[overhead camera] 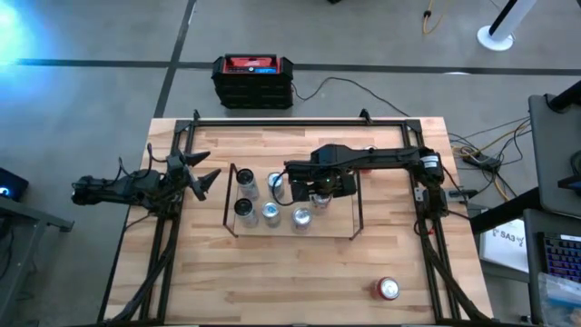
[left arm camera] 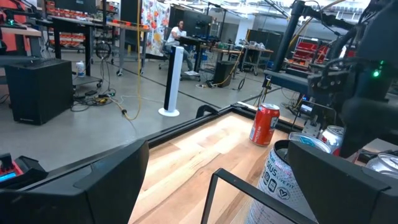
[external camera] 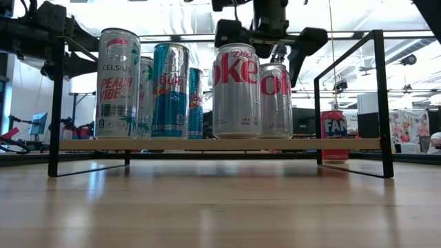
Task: Place canned beverage on shelf
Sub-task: Put the red-silver soda can on the shelf aligned with the red-silver soda can
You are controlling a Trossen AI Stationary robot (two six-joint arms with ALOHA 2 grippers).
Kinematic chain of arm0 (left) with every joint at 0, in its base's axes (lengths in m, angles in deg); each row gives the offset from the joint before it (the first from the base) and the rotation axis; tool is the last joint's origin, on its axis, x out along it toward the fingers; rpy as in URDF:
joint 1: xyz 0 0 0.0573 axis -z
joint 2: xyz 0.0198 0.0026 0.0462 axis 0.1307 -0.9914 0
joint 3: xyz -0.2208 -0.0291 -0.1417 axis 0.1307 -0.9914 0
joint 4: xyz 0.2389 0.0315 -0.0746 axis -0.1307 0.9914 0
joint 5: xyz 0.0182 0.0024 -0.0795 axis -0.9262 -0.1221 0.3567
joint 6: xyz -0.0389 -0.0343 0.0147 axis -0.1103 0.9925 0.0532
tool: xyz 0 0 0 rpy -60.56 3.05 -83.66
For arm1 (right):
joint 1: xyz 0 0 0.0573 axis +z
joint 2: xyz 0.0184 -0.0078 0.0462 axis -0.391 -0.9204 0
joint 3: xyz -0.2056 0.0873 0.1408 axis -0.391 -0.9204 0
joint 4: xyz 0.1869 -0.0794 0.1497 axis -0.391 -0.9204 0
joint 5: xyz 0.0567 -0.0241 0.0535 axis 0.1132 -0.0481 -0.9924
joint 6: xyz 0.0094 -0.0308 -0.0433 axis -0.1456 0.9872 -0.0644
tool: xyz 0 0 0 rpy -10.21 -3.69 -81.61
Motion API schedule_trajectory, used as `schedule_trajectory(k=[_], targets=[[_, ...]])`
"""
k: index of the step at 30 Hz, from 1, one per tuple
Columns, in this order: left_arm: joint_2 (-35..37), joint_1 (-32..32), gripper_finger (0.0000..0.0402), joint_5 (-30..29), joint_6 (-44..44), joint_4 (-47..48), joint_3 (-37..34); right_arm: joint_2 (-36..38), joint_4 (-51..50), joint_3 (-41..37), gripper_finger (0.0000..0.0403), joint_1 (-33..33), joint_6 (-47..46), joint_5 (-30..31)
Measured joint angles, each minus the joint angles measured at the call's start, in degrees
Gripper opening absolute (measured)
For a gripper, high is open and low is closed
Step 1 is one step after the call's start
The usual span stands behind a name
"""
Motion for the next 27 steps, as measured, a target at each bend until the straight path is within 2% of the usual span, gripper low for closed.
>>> schedule_trajectory(k=[15,27], targets=[[0.0,0.0,0.0368,0.0,0.0,0.0,0.0,-1.0,0.5,0.0,0.0297,-0.3,0.0,-1.1],[0.0,0.0,0.0368,0.0,0.0,0.0,0.0,-1.1,6.9,0.0,0.0304,-0.3,0.1,-0.5]])
